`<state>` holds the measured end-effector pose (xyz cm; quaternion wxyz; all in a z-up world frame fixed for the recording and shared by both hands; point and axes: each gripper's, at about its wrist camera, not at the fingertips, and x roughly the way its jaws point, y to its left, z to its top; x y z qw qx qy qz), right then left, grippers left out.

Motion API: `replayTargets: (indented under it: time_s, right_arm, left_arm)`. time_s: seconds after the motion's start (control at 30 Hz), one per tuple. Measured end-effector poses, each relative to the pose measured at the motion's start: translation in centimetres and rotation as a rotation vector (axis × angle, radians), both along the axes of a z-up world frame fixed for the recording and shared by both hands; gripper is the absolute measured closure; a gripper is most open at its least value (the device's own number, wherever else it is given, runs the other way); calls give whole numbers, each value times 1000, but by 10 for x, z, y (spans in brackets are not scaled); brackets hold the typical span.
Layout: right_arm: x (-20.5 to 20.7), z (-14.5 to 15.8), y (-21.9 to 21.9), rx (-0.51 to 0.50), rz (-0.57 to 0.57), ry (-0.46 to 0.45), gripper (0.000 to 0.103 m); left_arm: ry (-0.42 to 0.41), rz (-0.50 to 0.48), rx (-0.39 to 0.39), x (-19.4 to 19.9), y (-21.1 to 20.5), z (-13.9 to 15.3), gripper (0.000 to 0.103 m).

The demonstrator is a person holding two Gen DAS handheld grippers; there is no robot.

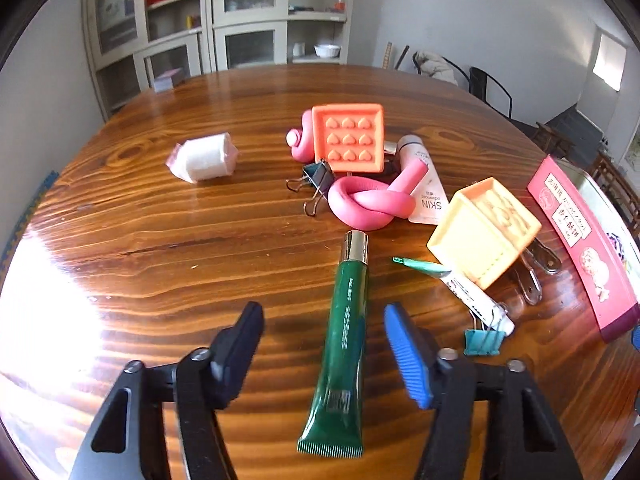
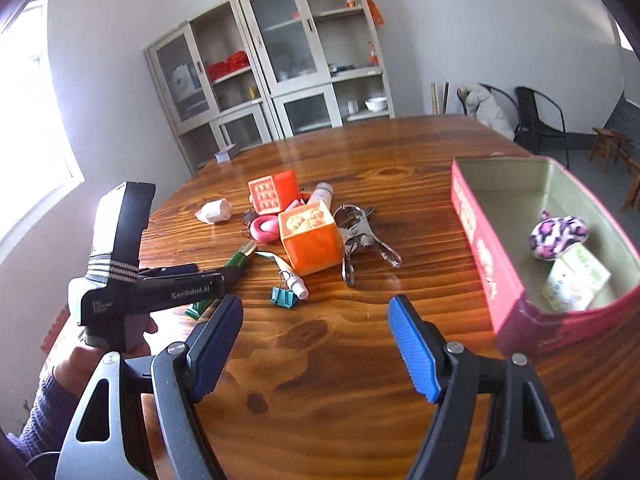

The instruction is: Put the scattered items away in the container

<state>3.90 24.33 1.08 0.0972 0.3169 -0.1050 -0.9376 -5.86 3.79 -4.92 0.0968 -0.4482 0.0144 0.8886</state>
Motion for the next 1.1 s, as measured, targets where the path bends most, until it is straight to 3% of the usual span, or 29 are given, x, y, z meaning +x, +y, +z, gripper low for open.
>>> replayTargets:
  time_s: [0.07, 0.13, 0.17, 0.23, 0.3, 0.4, 0.7, 0.97, 1.1]
  right_arm:
    - [-8, -3, 0, -7, 6, -15, 24]
    - [-14, -6, -1, -6, 11, -25, 24]
    - [-16, -7, -3, -7, 16, -29, 25]
    - [-21, -8, -5, -17, 40, -41, 31]
    - [-27, -9, -9, -27, 67, -62, 48]
    - [-35, -13, -15, -23, 91, -90, 63]
    - [-61, -28, -26, 29, 82, -154, 73]
    - [-88, -47, -36, 86, 65, -219, 74]
    - [-90, -47, -51, 112, 112, -216, 74]
  left_arm:
    - [9, -8, -25, -3, 3, -1, 51]
    - [10, -17, -28, -6, 5, -1, 68]
    - [7, -18, -23, -7, 5, 0, 70]
    - [1, -22, -7, -8, 5, 1, 80]
    - [-5, -36, 20, -5, 4, 2, 83]
    - [16, -40, 54, 3, 0, 9, 83]
    - [51, -23, 130, 16, -22, 23, 84]
    - [64, -7, 169, 21, -40, 29, 84]
    - [63, 4, 172, 20, -46, 29, 83]
